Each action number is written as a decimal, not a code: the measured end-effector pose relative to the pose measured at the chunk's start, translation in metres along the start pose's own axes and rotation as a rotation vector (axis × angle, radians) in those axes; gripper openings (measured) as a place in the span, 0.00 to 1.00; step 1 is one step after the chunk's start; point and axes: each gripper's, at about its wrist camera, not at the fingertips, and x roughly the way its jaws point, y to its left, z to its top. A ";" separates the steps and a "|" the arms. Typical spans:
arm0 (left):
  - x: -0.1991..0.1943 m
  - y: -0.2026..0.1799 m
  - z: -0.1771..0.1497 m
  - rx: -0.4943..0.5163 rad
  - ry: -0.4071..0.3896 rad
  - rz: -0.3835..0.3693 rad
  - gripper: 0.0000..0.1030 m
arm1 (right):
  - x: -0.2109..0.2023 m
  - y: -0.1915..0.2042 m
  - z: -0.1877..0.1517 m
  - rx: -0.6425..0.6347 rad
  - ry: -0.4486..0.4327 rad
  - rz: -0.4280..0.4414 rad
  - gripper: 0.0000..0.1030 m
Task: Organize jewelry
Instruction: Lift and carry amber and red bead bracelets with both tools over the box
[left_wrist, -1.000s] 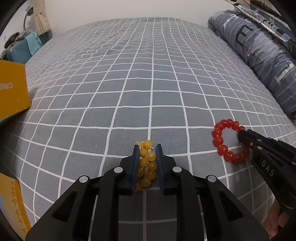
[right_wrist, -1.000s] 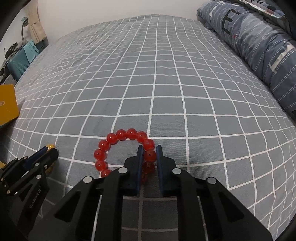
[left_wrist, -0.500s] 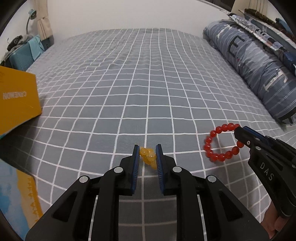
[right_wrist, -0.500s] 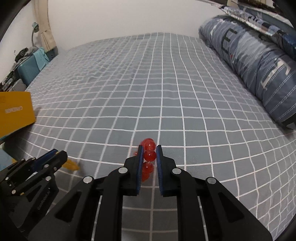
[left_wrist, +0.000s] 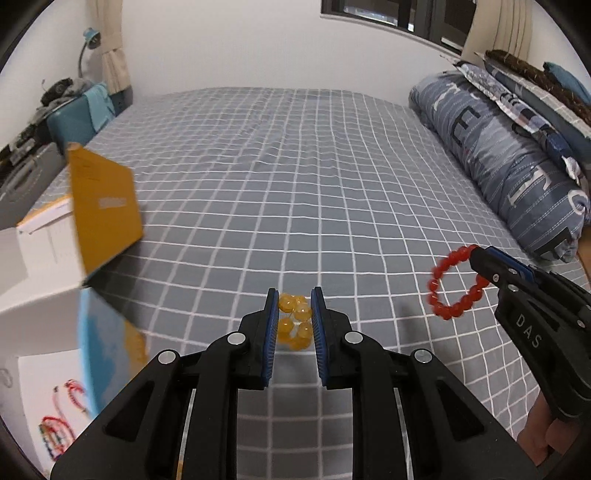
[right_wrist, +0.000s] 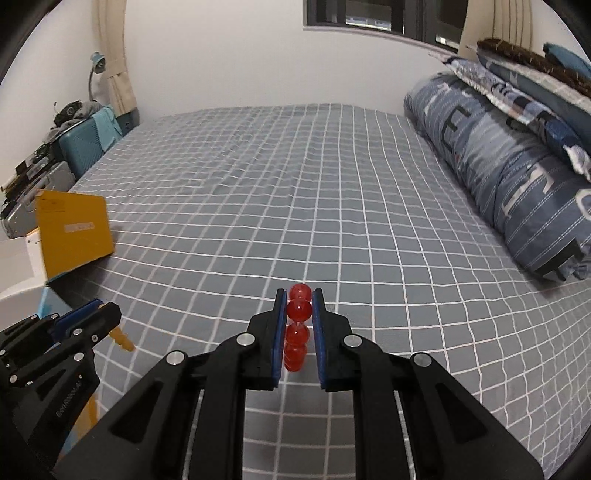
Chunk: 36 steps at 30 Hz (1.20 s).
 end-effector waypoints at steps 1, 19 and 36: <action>-0.008 0.006 -0.001 -0.008 0.001 0.005 0.17 | -0.005 0.004 0.001 -0.003 -0.004 0.003 0.12; -0.118 0.114 -0.019 -0.098 -0.075 0.109 0.17 | -0.080 0.130 -0.008 -0.075 -0.054 0.155 0.12; -0.140 0.232 -0.084 -0.209 -0.039 0.262 0.17 | -0.125 0.268 -0.041 -0.233 -0.099 0.360 0.12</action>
